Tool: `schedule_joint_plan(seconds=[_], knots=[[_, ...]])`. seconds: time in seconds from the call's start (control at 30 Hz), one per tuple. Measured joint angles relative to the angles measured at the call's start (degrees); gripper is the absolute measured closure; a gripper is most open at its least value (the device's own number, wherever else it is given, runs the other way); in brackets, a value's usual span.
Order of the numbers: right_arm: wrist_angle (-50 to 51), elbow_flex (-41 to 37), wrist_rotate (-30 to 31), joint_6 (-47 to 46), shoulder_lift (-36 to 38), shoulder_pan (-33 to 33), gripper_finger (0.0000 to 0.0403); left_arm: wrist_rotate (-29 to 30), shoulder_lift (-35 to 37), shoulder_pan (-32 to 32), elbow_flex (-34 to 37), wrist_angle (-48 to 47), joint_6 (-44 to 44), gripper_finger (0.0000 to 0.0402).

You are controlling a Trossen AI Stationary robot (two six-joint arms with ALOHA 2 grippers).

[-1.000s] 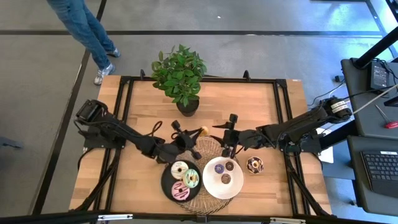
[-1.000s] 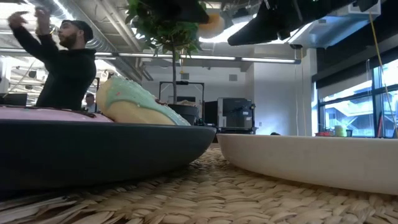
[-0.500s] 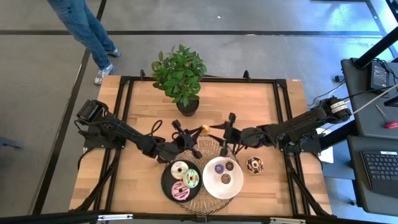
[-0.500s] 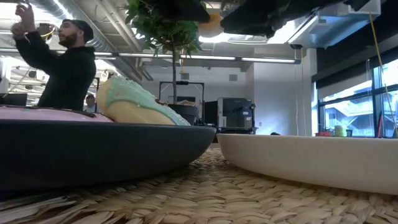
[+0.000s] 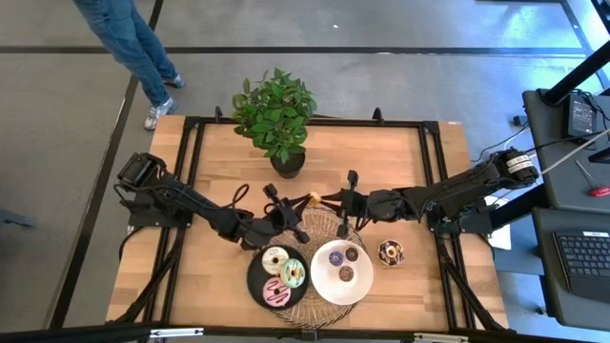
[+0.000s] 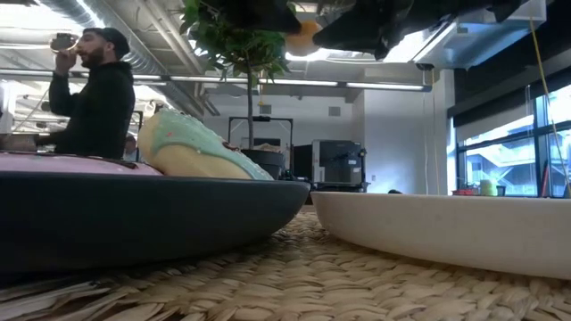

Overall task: Pick & Place donuts
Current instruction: Put the small yellow donut on the white plate

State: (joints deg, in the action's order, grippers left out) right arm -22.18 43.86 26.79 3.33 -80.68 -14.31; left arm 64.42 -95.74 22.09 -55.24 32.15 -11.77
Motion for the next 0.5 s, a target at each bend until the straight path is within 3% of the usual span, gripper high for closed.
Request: schedule_joint_plan(seconds=[0.13, 0.37, 0.5], knots=[[1.5, 0.0, 0.0, 0.1, 0.4, 0.0, 0.0394, 0.3, 0.0, 0.2, 0.0, -1.1, -1.3, 0.0374], [6.5, 0.0, 0.0, -2.4, 3.8, -0.1, 0.039, 1.0, 0.0, 0.9, 0.0, -1.1, -2.0, 0.036], [13.4, 0.0, -4.0, -7.0, 6.7, 0.0, 0.0396, 4.0, 0.0, 1.8, 0.0, -1.1, -3.2, 0.0357]])
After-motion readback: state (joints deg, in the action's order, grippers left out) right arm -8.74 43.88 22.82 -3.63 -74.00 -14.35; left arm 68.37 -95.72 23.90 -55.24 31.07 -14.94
